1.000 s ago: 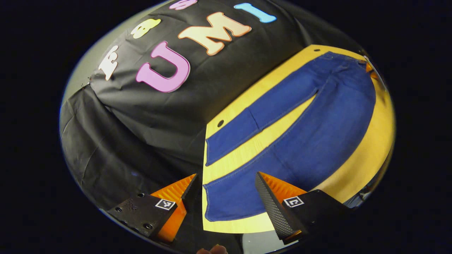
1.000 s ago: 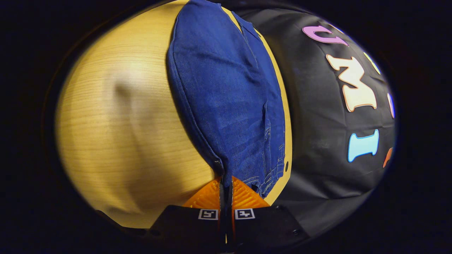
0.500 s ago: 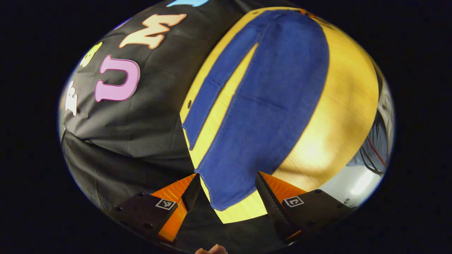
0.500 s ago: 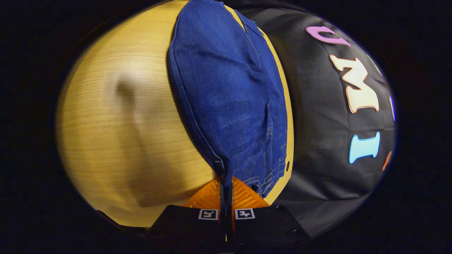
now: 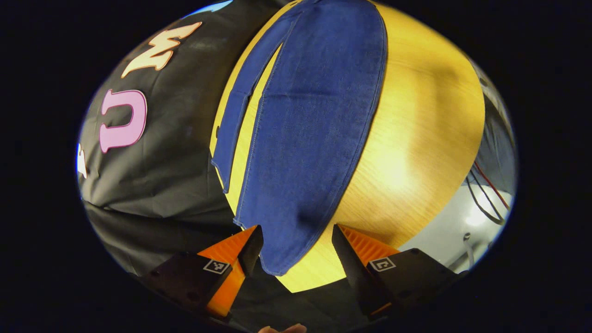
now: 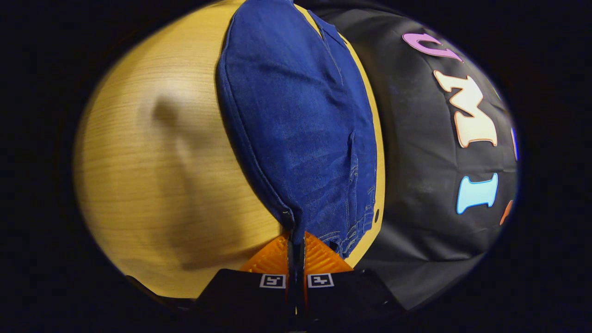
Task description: Grasp the waist and the cuffs of the jeans and fold them to make the two legs overlap; first hold the waist and fold one-third of the jeans toward the cuffs, then hold the cuffs and fold the remaining one-third in the same direction to finish folding.
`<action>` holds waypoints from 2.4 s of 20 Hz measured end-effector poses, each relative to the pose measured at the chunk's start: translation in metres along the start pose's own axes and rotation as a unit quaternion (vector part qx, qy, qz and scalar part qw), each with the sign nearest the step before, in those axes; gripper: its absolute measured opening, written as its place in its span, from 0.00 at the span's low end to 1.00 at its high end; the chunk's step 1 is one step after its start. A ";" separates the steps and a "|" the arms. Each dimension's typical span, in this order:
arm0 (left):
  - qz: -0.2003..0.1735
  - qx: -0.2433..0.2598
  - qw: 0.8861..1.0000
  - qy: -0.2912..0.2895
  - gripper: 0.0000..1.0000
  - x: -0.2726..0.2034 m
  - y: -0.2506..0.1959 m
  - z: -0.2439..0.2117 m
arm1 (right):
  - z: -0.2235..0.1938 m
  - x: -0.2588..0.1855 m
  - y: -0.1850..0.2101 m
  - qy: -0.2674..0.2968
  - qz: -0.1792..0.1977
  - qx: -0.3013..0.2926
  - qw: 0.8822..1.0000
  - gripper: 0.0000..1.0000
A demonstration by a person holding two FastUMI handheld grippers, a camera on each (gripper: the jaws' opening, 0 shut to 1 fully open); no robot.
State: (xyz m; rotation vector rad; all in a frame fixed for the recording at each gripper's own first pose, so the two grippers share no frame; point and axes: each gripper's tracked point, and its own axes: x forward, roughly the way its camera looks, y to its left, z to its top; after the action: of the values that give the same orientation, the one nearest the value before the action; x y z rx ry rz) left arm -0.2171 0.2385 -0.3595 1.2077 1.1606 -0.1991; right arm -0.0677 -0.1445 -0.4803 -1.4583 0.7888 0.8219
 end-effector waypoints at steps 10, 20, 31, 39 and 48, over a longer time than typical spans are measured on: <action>-0.040 0.025 0.999 -0.009 0.34 0.026 -0.001 0.011 | -0.002 0.000 -0.001 0.009 -0.009 -0.005 1.000 0.03; -0.045 0.006 0.999 0.002 0.00 0.027 -0.010 0.009 | -0.005 -0.004 0.000 0.018 0.004 0.035 0.999 0.02; -0.071 -0.014 0.997 0.020 0.00 0.029 -0.012 0.006 | -0.019 -0.038 0.032 0.036 0.069 0.033 0.996 0.03; -0.066 -0.214 0.974 0.043 0.00 0.032 0.037 0.022 | 0.000 -0.047 -0.038 0.031 -0.021 0.239 0.970 0.03; -0.035 -0.322 0.946 0.013 0.00 -0.004 0.114 0.067 | 0.022 -0.039 -0.146 0.014 -0.138 0.432 0.891 0.03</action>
State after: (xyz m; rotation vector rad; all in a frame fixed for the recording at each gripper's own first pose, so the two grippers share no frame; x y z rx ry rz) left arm -0.1032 0.2301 -0.2925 0.5910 1.1662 0.1417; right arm 0.0365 -0.1155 -0.3721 -0.7435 0.7957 0.1617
